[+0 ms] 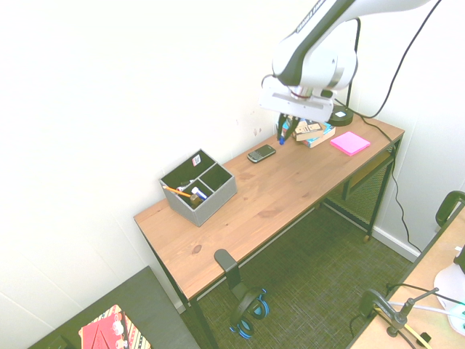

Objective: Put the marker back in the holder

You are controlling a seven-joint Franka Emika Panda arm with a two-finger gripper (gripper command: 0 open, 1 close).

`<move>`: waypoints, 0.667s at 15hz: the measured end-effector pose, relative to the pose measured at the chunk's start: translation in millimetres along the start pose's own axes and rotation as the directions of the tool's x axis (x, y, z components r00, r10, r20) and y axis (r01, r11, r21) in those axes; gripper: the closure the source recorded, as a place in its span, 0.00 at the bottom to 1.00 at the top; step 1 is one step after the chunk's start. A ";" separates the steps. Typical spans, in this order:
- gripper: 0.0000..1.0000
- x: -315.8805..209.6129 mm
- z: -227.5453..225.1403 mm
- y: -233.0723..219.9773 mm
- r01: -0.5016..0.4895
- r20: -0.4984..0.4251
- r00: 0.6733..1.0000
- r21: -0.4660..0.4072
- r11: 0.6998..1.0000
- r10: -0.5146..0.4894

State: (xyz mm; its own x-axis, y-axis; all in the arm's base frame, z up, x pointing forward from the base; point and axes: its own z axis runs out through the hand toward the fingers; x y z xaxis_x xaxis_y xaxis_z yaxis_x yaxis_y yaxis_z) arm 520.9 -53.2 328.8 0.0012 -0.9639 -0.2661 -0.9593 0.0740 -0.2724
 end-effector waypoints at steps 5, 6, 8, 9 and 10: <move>1.00 -106.1 12.0 -21.0 -0.058 0.355 0.932 -0.063 0.996 0.077; 1.00 -117.3 21.5 -24.4 -0.067 0.401 0.911 -0.089 0.994 0.097; 1.00 -132.2 37.1 -36.4 -0.098 0.469 0.872 -0.114 0.989 0.140; 1.00 -137.2 44.1 -43.7 -0.109 0.498 0.854 -0.115 0.987 0.152; 1.00 -139.7 52.4 -50.2 -0.117 0.516 0.841 -0.117 0.986 0.161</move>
State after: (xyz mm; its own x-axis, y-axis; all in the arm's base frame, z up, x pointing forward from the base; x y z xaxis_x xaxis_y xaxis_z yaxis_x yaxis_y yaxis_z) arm 583.8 91.2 331.2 -0.0079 -0.6669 -0.7451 -0.9792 0.1564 -0.1296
